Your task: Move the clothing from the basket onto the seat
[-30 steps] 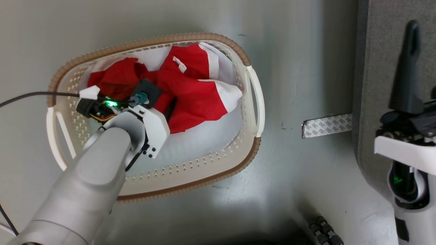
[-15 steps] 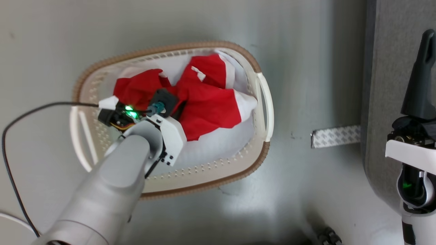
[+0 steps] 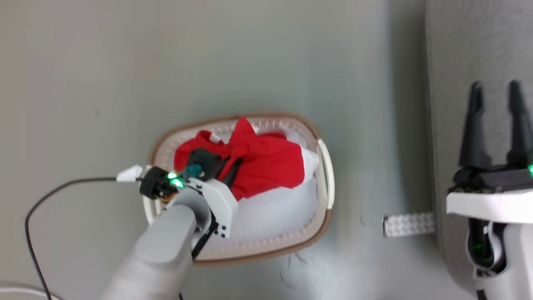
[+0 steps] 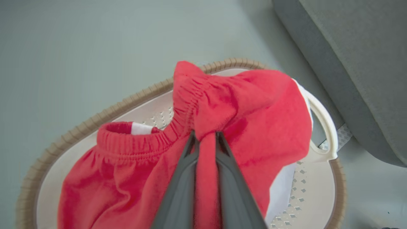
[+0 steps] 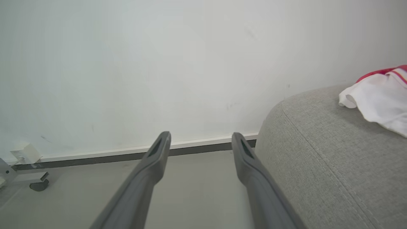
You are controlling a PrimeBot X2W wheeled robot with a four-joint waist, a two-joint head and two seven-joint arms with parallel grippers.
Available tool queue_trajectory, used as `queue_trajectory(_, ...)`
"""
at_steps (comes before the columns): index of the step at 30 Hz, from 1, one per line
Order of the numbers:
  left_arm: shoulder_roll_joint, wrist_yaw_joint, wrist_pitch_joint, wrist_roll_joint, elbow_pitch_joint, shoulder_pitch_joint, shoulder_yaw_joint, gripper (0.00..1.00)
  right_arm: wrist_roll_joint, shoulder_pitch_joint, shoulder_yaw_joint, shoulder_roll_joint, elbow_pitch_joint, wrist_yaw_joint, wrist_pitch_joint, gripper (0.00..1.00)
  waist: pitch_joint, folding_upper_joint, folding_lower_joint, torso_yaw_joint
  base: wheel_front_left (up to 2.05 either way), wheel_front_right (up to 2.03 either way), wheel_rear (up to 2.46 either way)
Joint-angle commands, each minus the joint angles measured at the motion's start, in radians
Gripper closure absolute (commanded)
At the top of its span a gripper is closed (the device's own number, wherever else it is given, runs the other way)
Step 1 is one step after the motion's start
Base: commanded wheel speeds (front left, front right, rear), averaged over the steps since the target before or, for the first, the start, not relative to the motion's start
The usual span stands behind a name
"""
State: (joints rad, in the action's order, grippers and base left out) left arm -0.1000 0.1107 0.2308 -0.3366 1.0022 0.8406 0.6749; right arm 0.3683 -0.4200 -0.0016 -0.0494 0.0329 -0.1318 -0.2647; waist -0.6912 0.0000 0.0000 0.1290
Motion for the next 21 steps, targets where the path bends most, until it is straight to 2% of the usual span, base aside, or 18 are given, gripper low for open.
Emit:
queue_trajectory(1, 0.004, 0.003, 0.011, -0.022, -0.009, -0.031, -0.002, 1.00, -0.014, 0.028, 0.009, -0.002, 0.019, 0.002, 0.001, 0.00, 0.116, 0.0000, 0.0000, -0.020, 0.00, 0.00, 0.00)
queue_trajectory(12, 0.012, 0.009, 0.021, -0.097, -0.107, -0.172, -0.006, 1.00, -0.078, 0.171, 0.050, -0.002, 0.143, 0.002, 0.001, 0.00, 0.431, 0.0000, 0.0000, -0.068, 0.00, 0.00, 0.00)
queue_trajectory(19, -0.005, -0.024, 0.004, -0.125, -0.212, -0.267, -0.019, 1.00, -0.101, 0.264, 0.107, -0.003, 0.202, 0.002, 0.001, 0.00, 0.607, 0.0000, 0.0000, -0.095, 0.00, 0.00, 0.00)
queue_trajectory(21, -0.019, -0.047, -0.014, -0.144, -0.274, -0.303, -0.030, 1.00, -0.119, 0.301, 0.145, -0.002, 0.218, 0.002, 0.001, 0.00, 0.671, 0.0000, 0.0000, -0.105, 0.00, 0.00, 0.00)
